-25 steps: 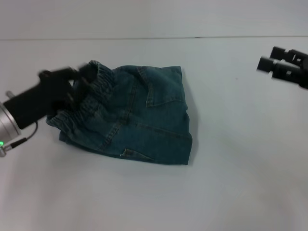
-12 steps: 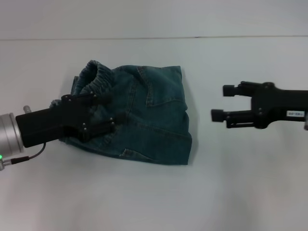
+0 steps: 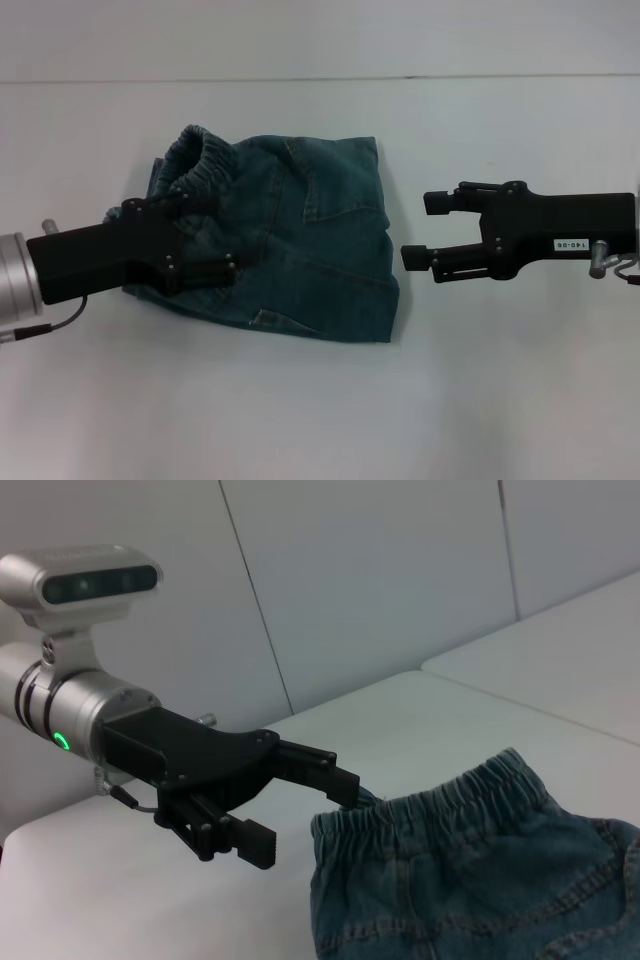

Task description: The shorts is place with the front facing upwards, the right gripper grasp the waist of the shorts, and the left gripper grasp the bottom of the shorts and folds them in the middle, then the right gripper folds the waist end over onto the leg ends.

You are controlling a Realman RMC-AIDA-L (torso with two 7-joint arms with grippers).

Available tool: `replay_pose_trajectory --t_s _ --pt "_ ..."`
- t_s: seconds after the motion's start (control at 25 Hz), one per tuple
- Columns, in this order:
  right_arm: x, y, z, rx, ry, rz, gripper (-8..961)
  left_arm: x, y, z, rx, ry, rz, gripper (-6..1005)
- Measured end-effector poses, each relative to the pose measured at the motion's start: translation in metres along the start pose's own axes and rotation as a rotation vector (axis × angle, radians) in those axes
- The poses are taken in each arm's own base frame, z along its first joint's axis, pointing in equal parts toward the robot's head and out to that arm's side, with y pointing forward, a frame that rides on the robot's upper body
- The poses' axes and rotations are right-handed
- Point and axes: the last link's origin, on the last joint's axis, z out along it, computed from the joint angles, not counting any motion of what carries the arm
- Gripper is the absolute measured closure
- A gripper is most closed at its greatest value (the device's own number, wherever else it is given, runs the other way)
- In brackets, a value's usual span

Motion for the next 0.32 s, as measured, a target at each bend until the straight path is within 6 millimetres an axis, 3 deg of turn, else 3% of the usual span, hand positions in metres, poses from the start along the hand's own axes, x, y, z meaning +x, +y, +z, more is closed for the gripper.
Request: replay_pose_trajectory --t_s 0.12,0.32 --pt "-0.0004 0.0010 0.0016 -0.007 0.000 -0.002 14 -0.0015 -0.0003 -0.0004 0.002 -0.010 -0.004 82" --pt "-0.0010 0.0016 0.0026 -0.010 0.005 -0.008 14 -0.0039 -0.0004 -0.0010 0.007 -0.022 -0.011 82"
